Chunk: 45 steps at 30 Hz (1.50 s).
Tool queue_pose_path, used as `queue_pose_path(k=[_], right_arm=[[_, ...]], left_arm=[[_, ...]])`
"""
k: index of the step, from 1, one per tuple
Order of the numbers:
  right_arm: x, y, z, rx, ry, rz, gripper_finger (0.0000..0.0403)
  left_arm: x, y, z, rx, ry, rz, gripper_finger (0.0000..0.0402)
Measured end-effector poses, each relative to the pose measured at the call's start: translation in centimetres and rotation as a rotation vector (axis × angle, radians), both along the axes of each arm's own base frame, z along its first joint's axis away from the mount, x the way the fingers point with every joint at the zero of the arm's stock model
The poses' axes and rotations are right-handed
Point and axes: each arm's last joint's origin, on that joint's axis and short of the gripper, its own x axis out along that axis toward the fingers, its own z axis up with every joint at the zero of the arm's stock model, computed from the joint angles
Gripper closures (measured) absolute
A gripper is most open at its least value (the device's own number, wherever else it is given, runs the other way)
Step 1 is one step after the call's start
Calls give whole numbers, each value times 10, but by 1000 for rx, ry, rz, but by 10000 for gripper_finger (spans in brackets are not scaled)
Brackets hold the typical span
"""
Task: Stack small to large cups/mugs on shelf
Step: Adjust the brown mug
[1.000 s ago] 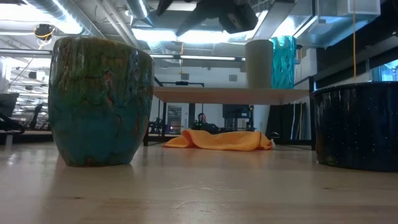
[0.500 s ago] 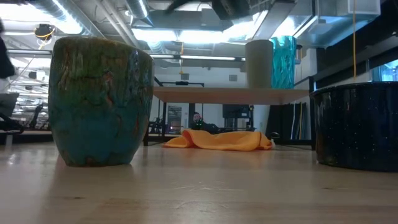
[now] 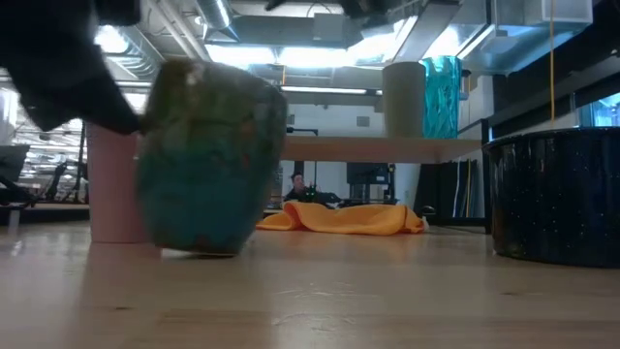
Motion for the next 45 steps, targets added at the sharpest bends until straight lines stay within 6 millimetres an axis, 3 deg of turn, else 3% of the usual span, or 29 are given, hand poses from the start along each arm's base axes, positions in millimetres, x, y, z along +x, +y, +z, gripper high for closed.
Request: queue_pose_path(k=[13, 20, 24, 28, 32, 38, 45], right_arm=[[-5, 7, -1, -2, 30, 13, 257], [-24, -1, 21, -73, 27, -19, 257], [-37, -7, 25, -95, 99, -78, 257], [-41, 0, 24, -30, 128, -79, 263], [-44, 10, 22, -44, 129, -84, 292], [-36, 2, 8, -61, 116, -95, 391], [-13, -14, -22, 31, 25, -55, 399]], left_arm=[[14, 17, -1, 38, 45, -41, 393], [19, 24, -1, 35, 58, -32, 393], [14, 18, -1, 23, 58, -50, 393], [5, 3, 2, -34, 40, -53, 393], [-5, -19, 12, -71, -37, -47, 397], [-10, -28, 21, -104, -153, 85, 401], [-10, -26, 19, -188, -181, 199, 401]])
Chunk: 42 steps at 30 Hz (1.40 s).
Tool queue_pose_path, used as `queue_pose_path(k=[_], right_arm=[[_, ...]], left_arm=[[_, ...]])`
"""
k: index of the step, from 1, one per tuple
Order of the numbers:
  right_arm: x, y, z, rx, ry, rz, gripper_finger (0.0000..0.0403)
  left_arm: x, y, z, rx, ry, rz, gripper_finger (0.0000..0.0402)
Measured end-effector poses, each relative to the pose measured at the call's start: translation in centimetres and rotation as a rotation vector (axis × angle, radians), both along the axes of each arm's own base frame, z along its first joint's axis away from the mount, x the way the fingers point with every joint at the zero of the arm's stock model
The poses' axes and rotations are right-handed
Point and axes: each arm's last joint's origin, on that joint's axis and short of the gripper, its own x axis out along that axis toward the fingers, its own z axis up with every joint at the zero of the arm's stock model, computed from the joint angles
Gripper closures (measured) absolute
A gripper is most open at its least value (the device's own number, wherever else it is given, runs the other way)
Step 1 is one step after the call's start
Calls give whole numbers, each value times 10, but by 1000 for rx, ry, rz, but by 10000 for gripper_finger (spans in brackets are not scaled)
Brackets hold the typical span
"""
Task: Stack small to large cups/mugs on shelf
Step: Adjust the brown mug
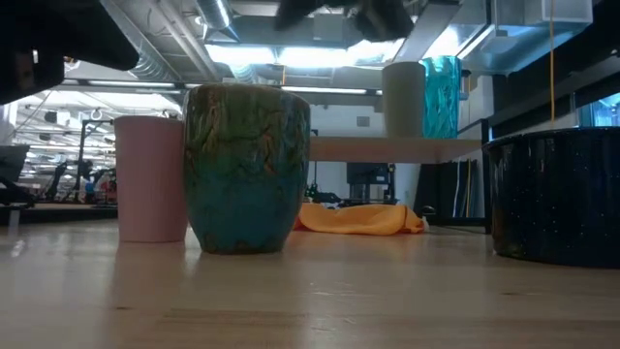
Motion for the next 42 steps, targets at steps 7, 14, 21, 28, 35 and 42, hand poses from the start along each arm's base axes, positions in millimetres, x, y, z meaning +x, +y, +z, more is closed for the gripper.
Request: queue_pose_path(k=[7, 14, 21, 28, 35, 42], right_arm=[[5, -22, -20, -1, 26, 13, 401], [17, -40, -15, -10, -84, 12, 401], [31, -49, -32, -12, -92, 15, 402], [37, -57, -41, -45, -88, 8, 403], [39, -65, -53, -72, -33, 27, 403], [42, -65, -66, -43, 7, 53, 403]], left_arm=[[1, -2, 1, -47, 0, -6, 401], [-2, -7, 1, -91, 18, -56, 401], [-1, -7, 1, -84, 17, -64, 401], [-1, -7, 1, -84, 17, -64, 401], [-1, -7, 2, -84, 5, -56, 401], [-1, -6, 2, -75, 5, -50, 401]])
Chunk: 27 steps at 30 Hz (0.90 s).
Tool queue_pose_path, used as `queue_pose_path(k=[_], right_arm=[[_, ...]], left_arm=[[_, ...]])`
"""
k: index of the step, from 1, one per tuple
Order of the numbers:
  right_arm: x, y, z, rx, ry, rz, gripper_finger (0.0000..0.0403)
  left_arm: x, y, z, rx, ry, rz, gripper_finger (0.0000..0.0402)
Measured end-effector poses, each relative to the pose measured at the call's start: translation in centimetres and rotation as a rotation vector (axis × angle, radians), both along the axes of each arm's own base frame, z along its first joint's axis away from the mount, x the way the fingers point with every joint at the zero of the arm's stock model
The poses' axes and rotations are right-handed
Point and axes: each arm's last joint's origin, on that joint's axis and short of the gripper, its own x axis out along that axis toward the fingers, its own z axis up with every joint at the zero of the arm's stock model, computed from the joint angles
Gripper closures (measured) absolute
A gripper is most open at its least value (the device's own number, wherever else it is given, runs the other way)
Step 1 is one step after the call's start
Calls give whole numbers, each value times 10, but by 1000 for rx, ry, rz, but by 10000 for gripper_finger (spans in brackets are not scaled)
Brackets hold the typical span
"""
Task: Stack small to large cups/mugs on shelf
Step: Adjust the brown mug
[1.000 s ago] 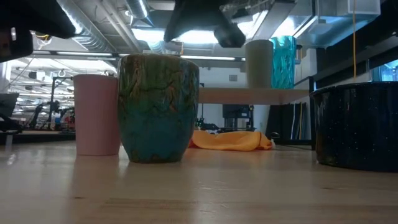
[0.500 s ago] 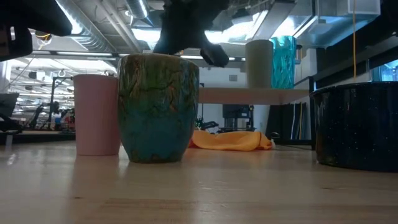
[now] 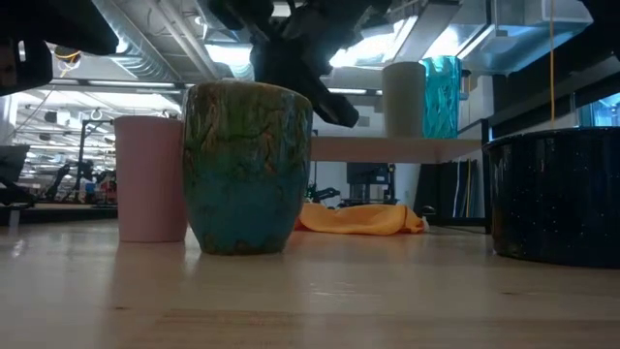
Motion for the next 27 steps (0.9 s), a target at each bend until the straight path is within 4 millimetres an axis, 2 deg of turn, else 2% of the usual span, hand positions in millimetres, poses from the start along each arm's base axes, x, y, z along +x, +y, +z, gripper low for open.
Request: queue_pose_path(k=[3, 6, 12, 20, 27], right_arm=[[-2, 0, -1, -5, 25, 5, 403], [-10, 1, -3, -12, 123, 27, 403], [-25, 17, -8, -22, 260, 78, 403], [-28, 32, -7, 38, 270, 96, 403], [-24, 49, 13, 49, 202, 130, 403]], left_arm=[[0, 1, 0, 4, 3, 2, 401], [2, 2, 0, 12, 3, 4, 401], [4, 4, 0, 19, 4, 10, 401], [4, 4, 0, 40, 6, -4, 401], [4, 4, 0, 43, 7, -6, 401]])
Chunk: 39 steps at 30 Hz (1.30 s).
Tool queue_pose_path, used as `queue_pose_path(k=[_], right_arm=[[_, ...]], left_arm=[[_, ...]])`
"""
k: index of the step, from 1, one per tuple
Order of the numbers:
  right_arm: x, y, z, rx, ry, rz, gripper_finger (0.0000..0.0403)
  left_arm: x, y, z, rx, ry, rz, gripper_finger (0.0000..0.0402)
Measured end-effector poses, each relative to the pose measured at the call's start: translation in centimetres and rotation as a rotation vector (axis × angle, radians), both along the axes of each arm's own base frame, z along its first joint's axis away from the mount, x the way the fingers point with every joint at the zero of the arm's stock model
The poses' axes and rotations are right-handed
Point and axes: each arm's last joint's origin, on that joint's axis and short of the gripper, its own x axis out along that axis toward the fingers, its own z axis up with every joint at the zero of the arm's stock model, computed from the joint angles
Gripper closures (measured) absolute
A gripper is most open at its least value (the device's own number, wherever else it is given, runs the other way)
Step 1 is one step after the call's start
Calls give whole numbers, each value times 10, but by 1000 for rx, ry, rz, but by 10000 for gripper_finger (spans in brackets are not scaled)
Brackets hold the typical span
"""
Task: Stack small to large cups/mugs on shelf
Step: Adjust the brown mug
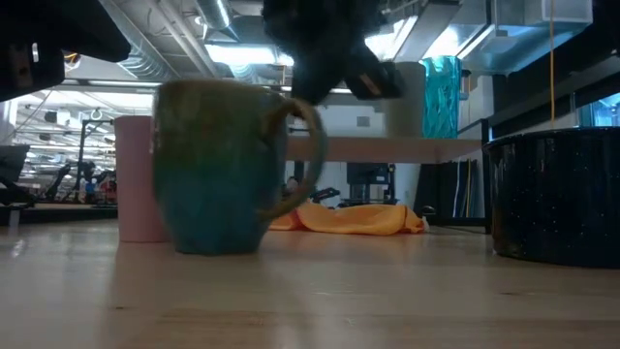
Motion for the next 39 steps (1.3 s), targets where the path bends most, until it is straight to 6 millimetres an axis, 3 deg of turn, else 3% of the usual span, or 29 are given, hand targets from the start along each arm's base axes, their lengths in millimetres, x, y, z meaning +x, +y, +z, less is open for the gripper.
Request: queue_pose_path(k=[5, 17, 23, 39], right_arm=[[0, 13, 11, -11, -43, -12, 403], [-7, 54, 14, 19, -94, -56, 398], [-10, 68, 16, 25, -129, -83, 398], [-11, 72, 16, 9, -142, -114, 397]], left_arm=[[1, 1, 0, 20, 3, -7, 401], [2, 4, -1, 52, 16, -12, 401], [6, 16, -6, 88, 93, 7, 401], [29, 50, -7, 185, 135, 81, 401]])
